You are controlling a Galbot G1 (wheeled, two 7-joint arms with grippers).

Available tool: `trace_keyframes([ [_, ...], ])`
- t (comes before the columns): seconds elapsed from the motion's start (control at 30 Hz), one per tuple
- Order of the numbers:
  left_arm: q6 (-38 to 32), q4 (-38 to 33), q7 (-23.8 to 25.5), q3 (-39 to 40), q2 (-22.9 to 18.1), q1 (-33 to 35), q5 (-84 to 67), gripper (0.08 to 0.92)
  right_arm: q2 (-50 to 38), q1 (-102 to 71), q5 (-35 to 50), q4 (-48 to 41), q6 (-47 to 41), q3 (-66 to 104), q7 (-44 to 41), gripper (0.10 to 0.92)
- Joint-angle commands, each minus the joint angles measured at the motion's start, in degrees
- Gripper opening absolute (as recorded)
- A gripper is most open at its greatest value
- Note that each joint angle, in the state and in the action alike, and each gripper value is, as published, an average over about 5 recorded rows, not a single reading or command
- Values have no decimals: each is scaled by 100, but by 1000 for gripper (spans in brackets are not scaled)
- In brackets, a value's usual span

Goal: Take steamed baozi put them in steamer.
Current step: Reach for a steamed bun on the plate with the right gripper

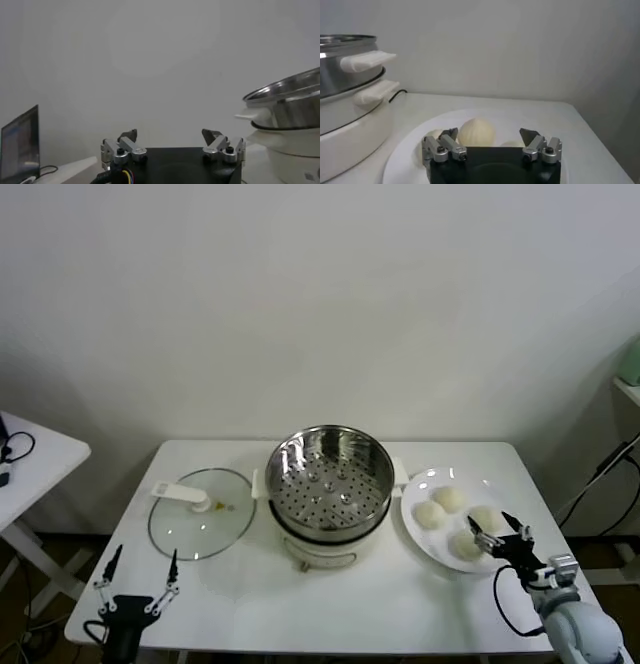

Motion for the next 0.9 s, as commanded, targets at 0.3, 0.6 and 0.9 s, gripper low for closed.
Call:
trace_keyframes([
  [0.3,-86,-191,2,360,-186,126,226,823,-2270,949,-2784,-502,1433,-265,-3249,823],
  [0.6,-144,-298,-25,519,-216,225,369,823,-2619,2919,-4092,-933,1302,-2055,-4677,823],
  [0.9,-170,-316,-41,653,-233,256,513,823,-2175,5266,-4323,-1686,900,-4443,-4945,823],
])
